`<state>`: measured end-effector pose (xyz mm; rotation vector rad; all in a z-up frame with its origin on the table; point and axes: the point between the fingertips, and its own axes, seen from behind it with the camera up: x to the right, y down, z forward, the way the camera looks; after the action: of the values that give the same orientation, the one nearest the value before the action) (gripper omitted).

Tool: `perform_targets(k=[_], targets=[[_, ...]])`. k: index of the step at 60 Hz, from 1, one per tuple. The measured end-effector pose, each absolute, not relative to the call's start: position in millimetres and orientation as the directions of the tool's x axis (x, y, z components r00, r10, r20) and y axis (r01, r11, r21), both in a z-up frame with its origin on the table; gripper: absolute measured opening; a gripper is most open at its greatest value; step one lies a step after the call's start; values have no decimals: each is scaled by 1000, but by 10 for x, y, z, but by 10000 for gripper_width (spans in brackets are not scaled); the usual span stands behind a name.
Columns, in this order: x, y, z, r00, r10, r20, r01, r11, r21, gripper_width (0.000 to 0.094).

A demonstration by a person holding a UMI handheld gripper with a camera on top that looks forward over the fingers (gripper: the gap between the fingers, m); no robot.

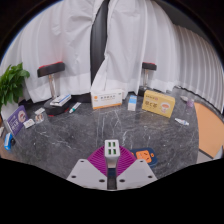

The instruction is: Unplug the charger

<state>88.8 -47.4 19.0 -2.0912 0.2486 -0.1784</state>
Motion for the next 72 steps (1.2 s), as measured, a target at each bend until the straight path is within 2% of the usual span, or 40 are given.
perform_targets(k=[5, 6, 10, 14, 17, 20, 25, 36, 40, 49, 54, 57, 65, 68, 72], targets=[[894, -483, 221, 966, -258, 2, -131, -501, -856, 77], [887, -519, 306, 966, -258, 2, -126, -477, -870, 76], [879, -440, 1266, 971, -218, 99, 35, -279, -960, 76], [759, -344, 2095, 979, -169, 110, 82, -162, -983, 75], [816, -377, 2469, 985, -164, 59, 42, -105, -994, 75], [1007, -424, 2598, 984, -177, 28, 12, -91, -996, 73], [1474, -427, 2351, 979, -205, 16, -13, -141, -990, 73], [2246, -597, 863, 975, -222, 5, -87, -401, -912, 107], [2341, -629, 488, 980, -197, -38, -129, -472, -872, 124], [2440, -713, -53, 970, -188, -153, -233, -546, -805, 183], [2546, -694, -53, 968, -184, -171, -244, -531, -811, 205], [2625, -692, -46, 969, -193, -153, -235, -535, -811, 299], [2887, -774, -87, 973, -223, -61, -181, -570, -802, 746], [2951, -816, -26, 974, -227, -23, -152, -568, -809, 834], [2992, -912, 107, 973, -230, 32, -107, -568, -816, 854]])
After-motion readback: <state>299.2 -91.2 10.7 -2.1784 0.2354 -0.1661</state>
